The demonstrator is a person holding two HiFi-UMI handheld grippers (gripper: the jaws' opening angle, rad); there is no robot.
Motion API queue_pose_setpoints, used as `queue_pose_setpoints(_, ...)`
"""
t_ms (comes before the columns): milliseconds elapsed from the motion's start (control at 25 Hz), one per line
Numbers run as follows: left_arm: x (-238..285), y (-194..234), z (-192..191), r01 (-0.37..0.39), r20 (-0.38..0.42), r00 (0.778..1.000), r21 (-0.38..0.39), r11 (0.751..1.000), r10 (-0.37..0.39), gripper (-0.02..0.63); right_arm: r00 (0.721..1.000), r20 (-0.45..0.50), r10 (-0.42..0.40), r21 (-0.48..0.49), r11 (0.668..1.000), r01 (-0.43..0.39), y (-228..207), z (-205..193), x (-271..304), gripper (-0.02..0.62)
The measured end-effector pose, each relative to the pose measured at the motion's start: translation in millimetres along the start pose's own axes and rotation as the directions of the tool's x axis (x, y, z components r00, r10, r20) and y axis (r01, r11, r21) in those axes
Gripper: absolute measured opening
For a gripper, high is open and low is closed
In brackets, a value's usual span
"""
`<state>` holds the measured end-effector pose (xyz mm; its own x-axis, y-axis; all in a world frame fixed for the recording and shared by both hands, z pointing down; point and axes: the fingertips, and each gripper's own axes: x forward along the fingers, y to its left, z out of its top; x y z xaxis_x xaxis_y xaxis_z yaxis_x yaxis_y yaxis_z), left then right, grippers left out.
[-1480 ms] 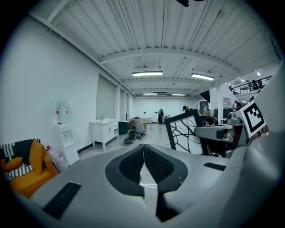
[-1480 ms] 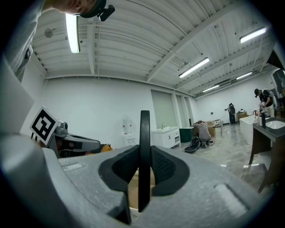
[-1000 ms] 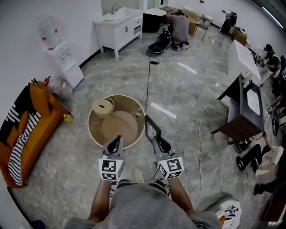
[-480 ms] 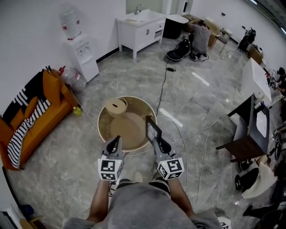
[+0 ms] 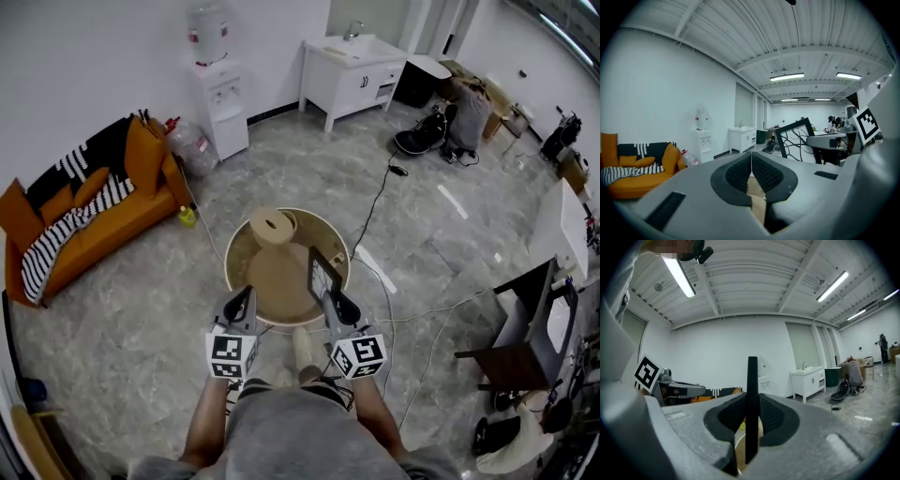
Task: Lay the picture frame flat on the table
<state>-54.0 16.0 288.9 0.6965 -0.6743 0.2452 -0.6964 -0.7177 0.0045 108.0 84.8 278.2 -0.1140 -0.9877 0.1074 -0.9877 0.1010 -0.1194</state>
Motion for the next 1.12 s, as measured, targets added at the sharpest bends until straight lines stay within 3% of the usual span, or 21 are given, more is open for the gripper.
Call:
queue_pose_setpoints(480, 51.2, 53.4, -33.9, -0.162, -0.104, 0.983, -0.092, 0.983, 0.152, 0.021, 0.976, -0.135, 0.171, 0.059, 0.985, -0.164, -18.3, -35.5, 106.3, 0.067)
queue_pose_setpoints(800, 103.8, 82.5, -84.4, -0.24, -0.182, 0.96, -0.152, 0.959, 0.211, 0.021, 0.938, -0.253, 0.235, 0.13, 0.969, -0.208, -44.4, -93.9, 174.1, 0.067)
queue_pose_setpoints(1120, 137.8, 115.0, -154.1, -0.3, -0.283, 0.929, -0.201, 0.933, 0.237, 0.021, 0.883, -0.361, 0.301, 0.153, 0.953, -0.262, -44.2, -163.7, 233.7, 0.067)
